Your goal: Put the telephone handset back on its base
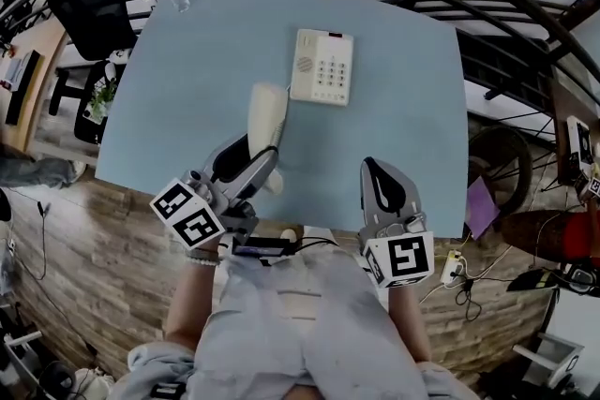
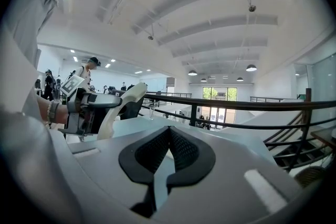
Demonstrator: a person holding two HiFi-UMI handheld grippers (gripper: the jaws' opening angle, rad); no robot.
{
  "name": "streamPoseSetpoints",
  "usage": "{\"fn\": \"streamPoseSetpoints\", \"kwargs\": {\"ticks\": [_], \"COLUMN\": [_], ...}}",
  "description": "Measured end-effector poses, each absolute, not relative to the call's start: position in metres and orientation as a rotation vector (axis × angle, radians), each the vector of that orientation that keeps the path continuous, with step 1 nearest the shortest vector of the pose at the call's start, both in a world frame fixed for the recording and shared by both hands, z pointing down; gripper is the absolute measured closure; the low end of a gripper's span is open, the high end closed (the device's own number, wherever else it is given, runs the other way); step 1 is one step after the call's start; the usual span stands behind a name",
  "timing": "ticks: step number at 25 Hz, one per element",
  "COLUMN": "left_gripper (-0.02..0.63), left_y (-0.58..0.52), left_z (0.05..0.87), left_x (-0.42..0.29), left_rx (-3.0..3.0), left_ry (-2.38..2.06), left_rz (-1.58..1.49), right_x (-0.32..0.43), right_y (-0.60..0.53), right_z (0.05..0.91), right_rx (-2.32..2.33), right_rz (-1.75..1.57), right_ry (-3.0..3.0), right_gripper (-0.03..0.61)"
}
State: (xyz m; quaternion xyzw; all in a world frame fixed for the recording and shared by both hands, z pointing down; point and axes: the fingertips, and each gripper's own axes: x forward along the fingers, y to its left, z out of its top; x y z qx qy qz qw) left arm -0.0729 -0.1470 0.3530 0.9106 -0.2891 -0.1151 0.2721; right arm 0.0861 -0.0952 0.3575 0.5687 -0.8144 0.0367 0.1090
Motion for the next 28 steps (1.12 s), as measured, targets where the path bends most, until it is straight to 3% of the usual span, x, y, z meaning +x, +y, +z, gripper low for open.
{"fn": "streamPoseSetpoints", "kwargs": {"ticks": [28], "left_gripper": [0.405], "left_y": [-0.25], "left_z": [0.388], "left_x": [-0.028], "left_rx": [2.355], "left_ry": [-0.959], "left_rz": [-0.195], "right_x": [0.13], "right_y": [-0.185], "right_z": [0.381], "right_rx": [1.556], "right_rz": [0.179], "right_ry": [-2.443], "right_gripper": [0.575]}}
